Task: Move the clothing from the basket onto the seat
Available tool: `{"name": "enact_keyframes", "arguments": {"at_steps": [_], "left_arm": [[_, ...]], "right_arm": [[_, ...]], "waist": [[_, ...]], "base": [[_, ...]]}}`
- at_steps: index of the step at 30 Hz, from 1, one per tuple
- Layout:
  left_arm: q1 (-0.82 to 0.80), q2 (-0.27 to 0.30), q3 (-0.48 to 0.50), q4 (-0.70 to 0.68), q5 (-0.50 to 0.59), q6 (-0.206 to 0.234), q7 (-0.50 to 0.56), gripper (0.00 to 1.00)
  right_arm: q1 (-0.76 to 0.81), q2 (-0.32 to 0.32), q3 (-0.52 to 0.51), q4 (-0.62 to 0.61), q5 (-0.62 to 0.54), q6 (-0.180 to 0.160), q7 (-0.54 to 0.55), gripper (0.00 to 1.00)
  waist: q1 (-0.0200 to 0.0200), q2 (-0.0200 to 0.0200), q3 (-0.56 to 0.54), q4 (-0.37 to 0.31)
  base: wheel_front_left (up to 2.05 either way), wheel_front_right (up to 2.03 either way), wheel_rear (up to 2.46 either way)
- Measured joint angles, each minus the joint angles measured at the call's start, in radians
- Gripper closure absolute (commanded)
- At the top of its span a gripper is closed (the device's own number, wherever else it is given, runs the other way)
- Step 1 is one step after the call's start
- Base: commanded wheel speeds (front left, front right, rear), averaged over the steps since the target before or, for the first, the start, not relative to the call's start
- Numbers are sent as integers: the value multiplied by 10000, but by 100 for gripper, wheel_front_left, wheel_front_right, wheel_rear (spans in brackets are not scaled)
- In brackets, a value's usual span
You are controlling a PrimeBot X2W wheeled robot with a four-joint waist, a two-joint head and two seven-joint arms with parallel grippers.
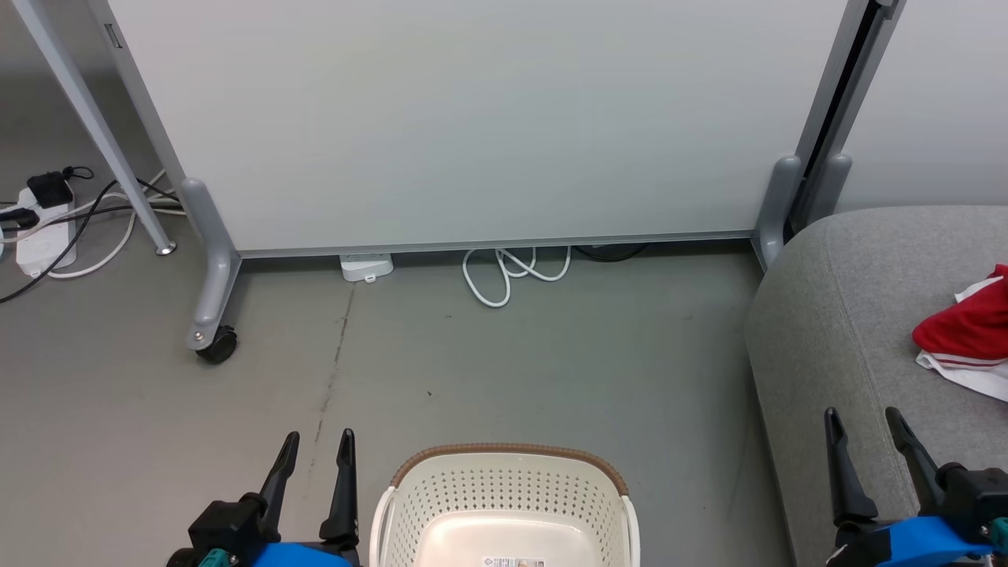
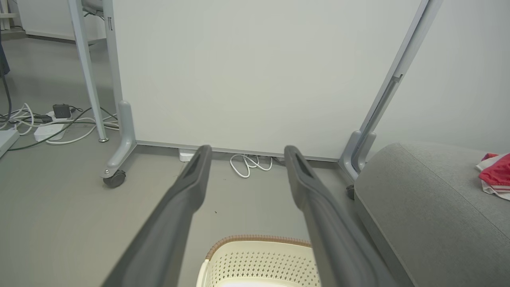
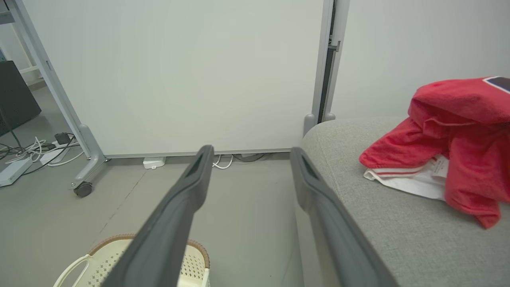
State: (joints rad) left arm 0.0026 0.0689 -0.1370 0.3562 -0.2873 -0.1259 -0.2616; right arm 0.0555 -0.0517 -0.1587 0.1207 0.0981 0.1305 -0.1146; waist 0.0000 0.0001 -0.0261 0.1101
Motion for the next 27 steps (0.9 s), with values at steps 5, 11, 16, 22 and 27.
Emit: {"name": "enact_keyframes", "arguments": {"at_steps": [5,11,16,22,27], "left_arm": [[0,-29,36,46,-2,-29,0,0],[-1,-50,21,109,-29,-29,0,0],[-1,-69,42,121,-31,-31,0,100],[306,-115,-23,606,-33,-29,54,100],[445,-123,8,746,-564,-29,203,100]], "right_arm": [[35,0,71,29,0,0,-8,0],[57,0,127,63,4,0,-10,0],[58,0,184,69,21,0,-8,100],[145,88,203,665,21,0,0,100],[146,140,196,936,581,0,146,100]], "waist": [[1,0,29,-55],[0,0,37,-90],[0,0,36,-100],[0,0,36,-104],[1,0,43,-135]], "base": [[0,0,0],[0,0,0],[0,0,0],[0,0,0],[0,0,0]]}}
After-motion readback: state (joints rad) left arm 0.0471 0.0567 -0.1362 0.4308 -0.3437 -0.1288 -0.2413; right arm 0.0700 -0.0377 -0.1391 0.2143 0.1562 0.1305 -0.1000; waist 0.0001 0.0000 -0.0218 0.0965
